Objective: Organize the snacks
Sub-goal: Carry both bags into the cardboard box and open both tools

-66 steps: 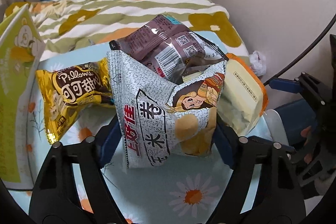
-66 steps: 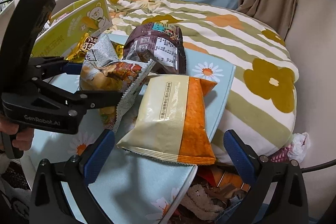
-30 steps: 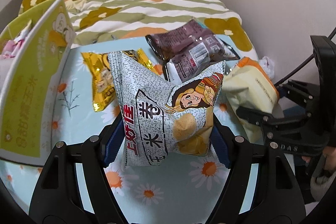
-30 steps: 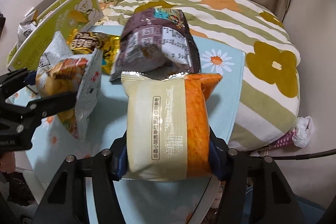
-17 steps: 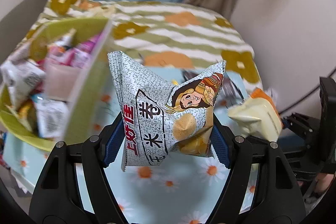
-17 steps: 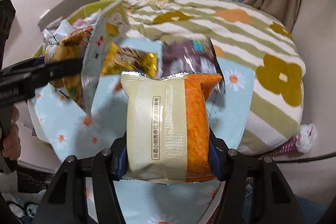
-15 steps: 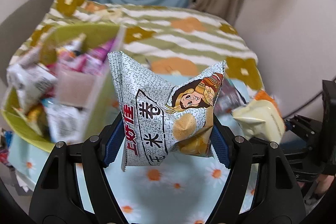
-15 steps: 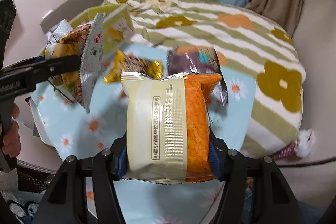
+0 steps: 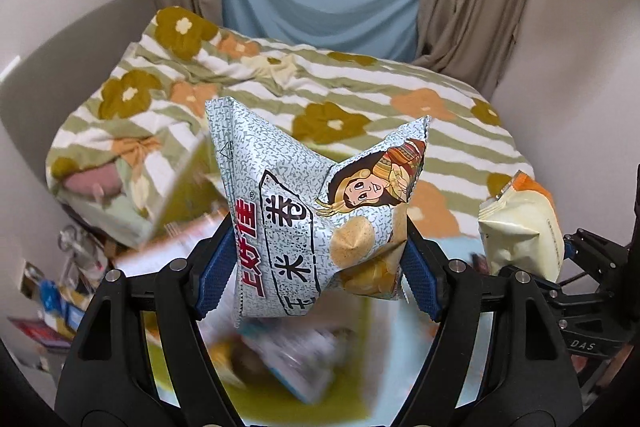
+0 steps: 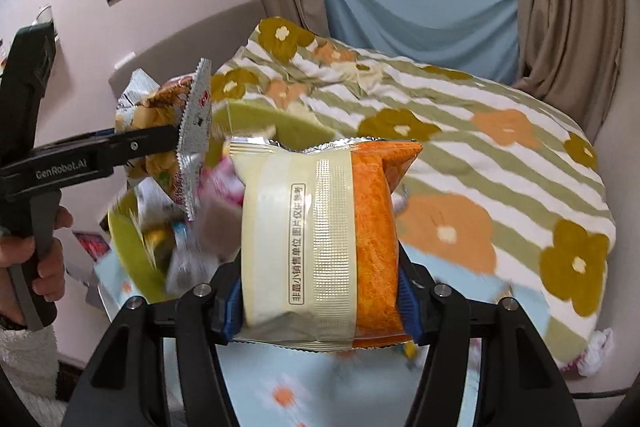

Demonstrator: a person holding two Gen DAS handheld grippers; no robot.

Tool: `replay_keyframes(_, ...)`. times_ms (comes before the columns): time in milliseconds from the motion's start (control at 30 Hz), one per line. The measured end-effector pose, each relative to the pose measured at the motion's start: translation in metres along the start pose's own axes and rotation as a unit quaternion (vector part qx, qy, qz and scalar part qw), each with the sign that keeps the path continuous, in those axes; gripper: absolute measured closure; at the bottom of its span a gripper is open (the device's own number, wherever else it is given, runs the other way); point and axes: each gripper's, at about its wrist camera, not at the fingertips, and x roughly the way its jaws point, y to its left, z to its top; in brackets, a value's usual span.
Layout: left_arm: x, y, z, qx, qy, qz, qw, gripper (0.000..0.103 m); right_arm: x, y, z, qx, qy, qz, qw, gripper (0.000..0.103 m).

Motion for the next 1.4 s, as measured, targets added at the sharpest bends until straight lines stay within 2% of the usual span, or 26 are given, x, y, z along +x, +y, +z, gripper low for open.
replay_keyframes(167, 0.038, 0.044, 0.043, 0.018, 0.021, -0.015, 0.9995, 0.027, 0.039, 0.031, 0.050, 0.020, -0.003, -0.004, 1.000, 0.046)
replay_keyframes(267, 0.065, 0.059, 0.054, 0.032, 0.044, -0.026, 0.9982, 0.027, 0.060, 0.043, 0.067, 0.032, 0.000, -0.014, 0.999, 0.046)
replay_keyframes(367, 0.084, 0.069, 0.054, 0.037, 0.061, -0.040, 0.9967, 0.011, 0.078, 0.050, 0.077, 0.052, 0.006, -0.023, 0.998, 0.046)
replay_keyframes(400, 0.086, 0.071, 0.054, 0.038, 0.062, -0.041, 0.9965, 0.000, 0.083, 0.051, 0.079, 0.059, 0.008, -0.026, 0.998, 0.046)
replay_keyframes(633, 0.093, 0.088, 0.040, 0.040, 0.067, -0.058, 0.9953, 0.000, 0.109, 0.060, 0.082, 0.077, 0.023, -0.047, 0.996, 0.046)
replay_keyframes(833, 0.084, 0.096, 0.019, 0.048, 0.055, -0.027, 0.9970, 0.000, 0.118, 0.066, 0.083, 0.086, 0.035, -0.052, 0.994, 0.046)
replay_keyframes(1133, 0.069, 0.101, 0.009, 0.056, 0.033, 0.006, 0.9979, 0.000, 0.148, 0.065, 0.096, 0.098, 0.054, -0.040, 0.993, 0.044)
replay_keyframes(1167, 0.069, 0.102, 0.007, 0.058, 0.034, 0.013, 0.9977, 0.000, 0.153, 0.064, 0.096, 0.106, 0.054, -0.033, 0.992, 0.041)
replay_keyframes(1233, 0.068, 0.102, 0.004, 0.058, 0.035, 0.017, 0.9976, 0.000, 0.160, 0.063, 0.096, 0.118, 0.053, -0.025, 0.991, 0.022)
replay_keyframes(1267, 0.067, 0.103, 0.001, 0.056, 0.036, 0.016, 0.9976, 0.000, 0.160, 0.063, 0.095, 0.122, 0.051, -0.025, 0.991, 0.003)
replay_keyframes(1400, 0.065, 0.103, -0.005, 0.054, 0.042, 0.017, 0.9975, 0.000, 0.155, 0.067, 0.087, 0.112, 0.046, -0.028, 0.992, 0.000)
